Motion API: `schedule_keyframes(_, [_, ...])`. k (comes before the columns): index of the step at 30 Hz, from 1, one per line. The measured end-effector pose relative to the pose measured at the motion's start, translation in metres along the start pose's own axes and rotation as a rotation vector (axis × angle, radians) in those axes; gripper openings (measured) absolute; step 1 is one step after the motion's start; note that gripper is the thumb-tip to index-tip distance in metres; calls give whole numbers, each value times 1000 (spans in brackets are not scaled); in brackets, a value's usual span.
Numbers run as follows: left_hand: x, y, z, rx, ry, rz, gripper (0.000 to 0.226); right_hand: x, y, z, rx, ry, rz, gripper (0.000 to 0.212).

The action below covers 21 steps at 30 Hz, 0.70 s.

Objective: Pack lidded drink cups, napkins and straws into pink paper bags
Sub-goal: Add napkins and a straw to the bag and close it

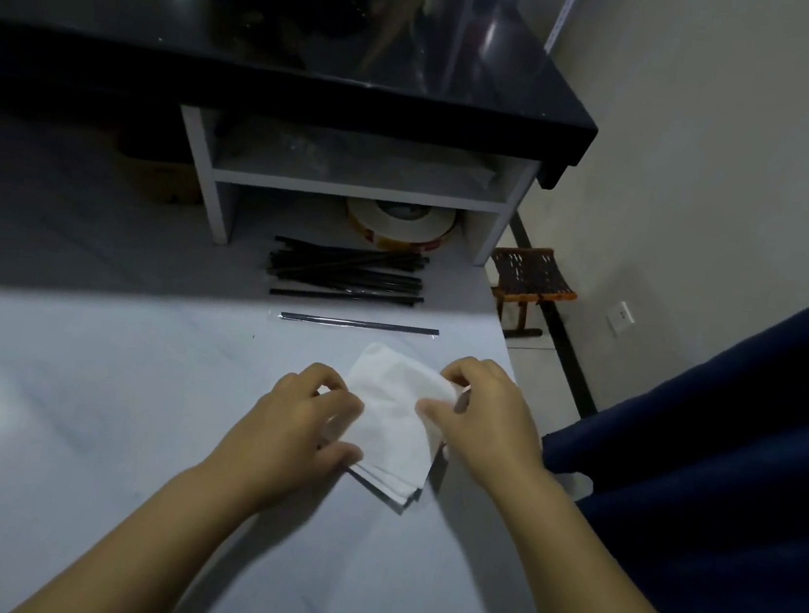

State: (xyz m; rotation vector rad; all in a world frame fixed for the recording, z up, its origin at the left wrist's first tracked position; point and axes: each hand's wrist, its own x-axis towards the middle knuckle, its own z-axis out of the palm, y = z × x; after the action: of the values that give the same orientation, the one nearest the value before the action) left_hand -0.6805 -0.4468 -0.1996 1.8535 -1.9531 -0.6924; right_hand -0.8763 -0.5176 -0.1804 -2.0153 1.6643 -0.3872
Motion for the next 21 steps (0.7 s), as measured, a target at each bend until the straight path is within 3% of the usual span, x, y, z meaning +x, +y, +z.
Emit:
schedule_keyframes(4, [-4,3,3,-22,34,-19,42,4,4,-2,50,95,-59,14])
schedule_keyframes(11, [-4,0,-1,-91,115,-24,37,3,11,-2,142,30,-71,3])
schedule_keyframes(17, [-1,-2,-7,-153,142,-36,35,1,15,-4,173,37,-43,20])
schedule_keyframes(21, [2,-1,-10,-157,152,-23,35,0,15,-3,82,116,-123,7])
